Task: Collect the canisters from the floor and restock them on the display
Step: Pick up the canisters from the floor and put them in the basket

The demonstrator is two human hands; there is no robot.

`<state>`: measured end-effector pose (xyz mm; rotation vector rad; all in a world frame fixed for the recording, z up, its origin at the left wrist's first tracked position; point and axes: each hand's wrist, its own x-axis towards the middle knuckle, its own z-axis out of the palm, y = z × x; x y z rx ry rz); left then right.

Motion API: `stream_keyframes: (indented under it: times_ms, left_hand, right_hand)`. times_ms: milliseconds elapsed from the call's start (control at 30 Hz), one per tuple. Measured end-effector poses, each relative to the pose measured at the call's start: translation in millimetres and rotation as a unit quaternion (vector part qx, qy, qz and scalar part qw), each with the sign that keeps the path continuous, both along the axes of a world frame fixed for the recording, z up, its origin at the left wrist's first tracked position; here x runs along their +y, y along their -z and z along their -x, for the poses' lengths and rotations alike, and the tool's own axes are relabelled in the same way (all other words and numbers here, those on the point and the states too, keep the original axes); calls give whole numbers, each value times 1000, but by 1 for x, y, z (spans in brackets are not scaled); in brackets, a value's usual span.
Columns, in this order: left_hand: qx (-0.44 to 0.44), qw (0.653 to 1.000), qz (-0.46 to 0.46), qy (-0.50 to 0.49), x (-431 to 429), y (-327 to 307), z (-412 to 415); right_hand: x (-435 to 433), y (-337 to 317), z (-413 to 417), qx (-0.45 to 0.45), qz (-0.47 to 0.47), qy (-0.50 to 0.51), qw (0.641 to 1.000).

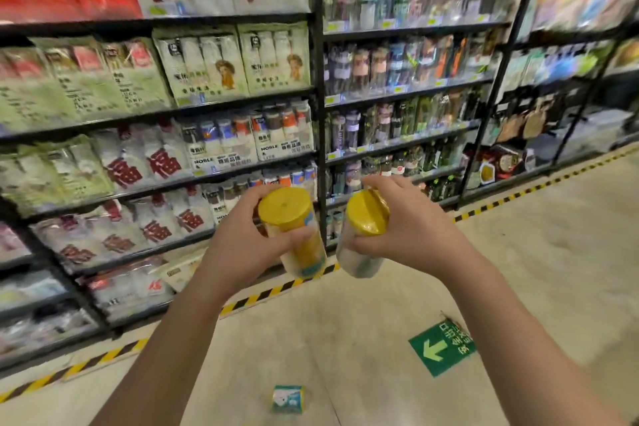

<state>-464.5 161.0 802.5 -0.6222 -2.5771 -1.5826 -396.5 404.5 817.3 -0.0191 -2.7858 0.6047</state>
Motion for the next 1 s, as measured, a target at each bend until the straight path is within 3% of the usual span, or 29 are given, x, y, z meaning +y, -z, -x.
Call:
stream_keyframes:
  times_ms: [133, 267, 467, 733, 1000]
  left_hand:
    - [-1, 999, -3, -47, -24, -4, -15]
    - [2, 992, -2, -127, -48, 0, -54]
    - [9, 955, -19, -296, -87, 18, -142]
    - [-22, 855, -10, -518, -133, 31, -327]
    - [-10, 733, -7, -680, -157, 26, -574]
  right_hand:
    - [-25, -2, 6, 13, 28, -47, 998]
    - [-52, -2, 12, 22, -32, -116, 993]
    - [-101, 6, 9, 30, -32, -292, 955]
    - [-212, 14, -70, -1, -38, -533, 845]
    - [-330, 11, -272, 1, -28, -702, 711]
